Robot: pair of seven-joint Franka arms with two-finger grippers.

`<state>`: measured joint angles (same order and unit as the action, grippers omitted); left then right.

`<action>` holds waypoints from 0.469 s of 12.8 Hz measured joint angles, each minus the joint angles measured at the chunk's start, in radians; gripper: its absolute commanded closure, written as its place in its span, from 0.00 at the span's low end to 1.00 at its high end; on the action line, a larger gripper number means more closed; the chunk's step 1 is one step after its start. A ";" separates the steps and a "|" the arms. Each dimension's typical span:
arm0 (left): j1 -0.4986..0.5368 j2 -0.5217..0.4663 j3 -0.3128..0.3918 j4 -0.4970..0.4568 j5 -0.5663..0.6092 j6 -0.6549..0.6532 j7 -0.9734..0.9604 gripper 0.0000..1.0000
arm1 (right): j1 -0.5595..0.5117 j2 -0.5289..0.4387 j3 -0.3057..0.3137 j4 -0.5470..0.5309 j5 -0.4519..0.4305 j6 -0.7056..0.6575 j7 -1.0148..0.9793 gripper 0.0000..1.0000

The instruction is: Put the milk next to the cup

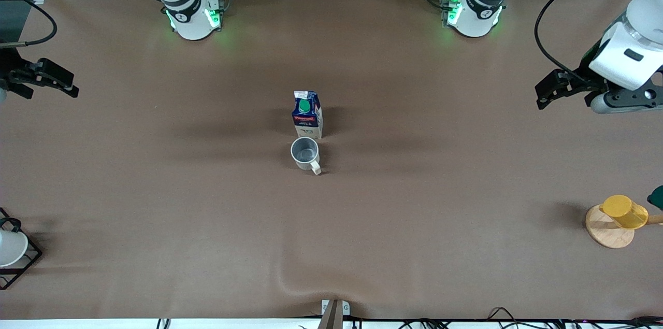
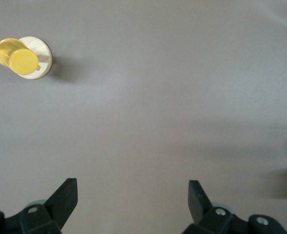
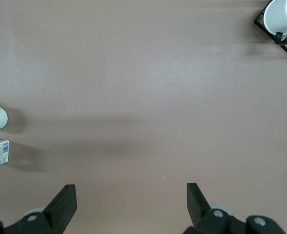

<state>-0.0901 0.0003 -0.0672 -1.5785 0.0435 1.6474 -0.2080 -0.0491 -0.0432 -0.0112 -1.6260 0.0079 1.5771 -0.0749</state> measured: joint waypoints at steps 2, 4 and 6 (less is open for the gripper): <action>0.000 -0.001 0.000 0.006 0.000 -0.019 0.000 0.00 | 0.000 0.000 0.000 0.000 0.000 0.000 0.000 0.00; 0.000 0.001 0.000 0.008 0.000 -0.037 0.000 0.00 | 0.000 0.000 0.000 0.000 0.000 0.000 0.000 0.00; 0.000 0.001 0.001 0.008 0.000 -0.048 0.000 0.00 | 0.000 0.000 0.000 0.000 0.000 0.000 0.000 0.00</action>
<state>-0.0902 0.0017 -0.0658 -1.5700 0.0432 1.5998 -0.2080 -0.0490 -0.0431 -0.0112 -1.6260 0.0079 1.5771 -0.0749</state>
